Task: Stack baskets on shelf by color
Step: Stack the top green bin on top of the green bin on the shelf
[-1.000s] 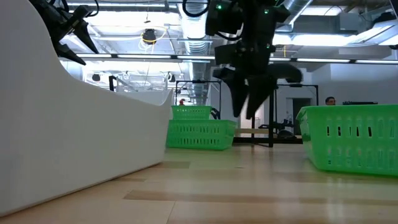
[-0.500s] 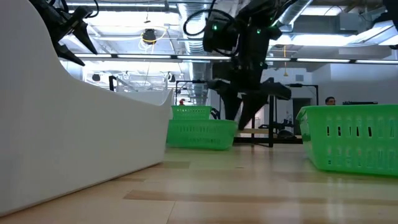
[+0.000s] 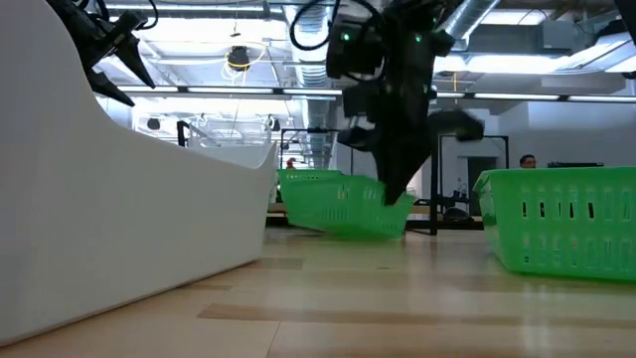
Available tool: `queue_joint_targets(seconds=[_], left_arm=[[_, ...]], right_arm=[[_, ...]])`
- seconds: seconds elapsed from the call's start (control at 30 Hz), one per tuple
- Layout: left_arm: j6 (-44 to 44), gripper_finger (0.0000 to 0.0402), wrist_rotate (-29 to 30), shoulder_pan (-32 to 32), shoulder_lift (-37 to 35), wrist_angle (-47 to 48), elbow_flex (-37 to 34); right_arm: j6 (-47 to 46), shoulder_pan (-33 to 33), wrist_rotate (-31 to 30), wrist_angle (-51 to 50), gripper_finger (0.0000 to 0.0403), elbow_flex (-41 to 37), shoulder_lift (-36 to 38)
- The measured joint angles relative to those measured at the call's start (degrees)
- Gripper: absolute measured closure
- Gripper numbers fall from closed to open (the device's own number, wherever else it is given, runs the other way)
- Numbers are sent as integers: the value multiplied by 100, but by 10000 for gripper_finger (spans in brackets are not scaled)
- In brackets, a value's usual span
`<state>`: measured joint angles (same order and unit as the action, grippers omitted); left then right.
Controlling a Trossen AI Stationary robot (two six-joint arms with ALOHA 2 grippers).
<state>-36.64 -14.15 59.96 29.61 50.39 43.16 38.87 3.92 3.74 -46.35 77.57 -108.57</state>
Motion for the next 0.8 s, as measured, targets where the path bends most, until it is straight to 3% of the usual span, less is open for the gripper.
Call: queue_joint_targets(seconds=[0.2, 0.33, 0.5, 0.6, 0.7, 0.8], left_arm=[[-2, 189, 0, 1, 2, 7, 0], [-2, 189, 0, 1, 0, 22, 0], [2, 189, -2, 0, 0, 28, 0], [15, 189, -2, 0, -1, 28, 0], [22, 189, -5, 0, 0, 28, 0], [24, 189, -13, 0, -2, 30, 0]], right_arm=[[-717, -207, 1252, -741, 395, 946, 214], [-989, -115, 1290, -903, 398, 1558, 573], [-1231, 360, 653, -775, 400, 2165, 1127], [-1475, 709, -165, -425, 400, 2288, 1357], [-1538, 1067, -940, -51, 400, 2298, 1413], [-1580, 1368, -1213, 202, 400, 2298, 1195]])
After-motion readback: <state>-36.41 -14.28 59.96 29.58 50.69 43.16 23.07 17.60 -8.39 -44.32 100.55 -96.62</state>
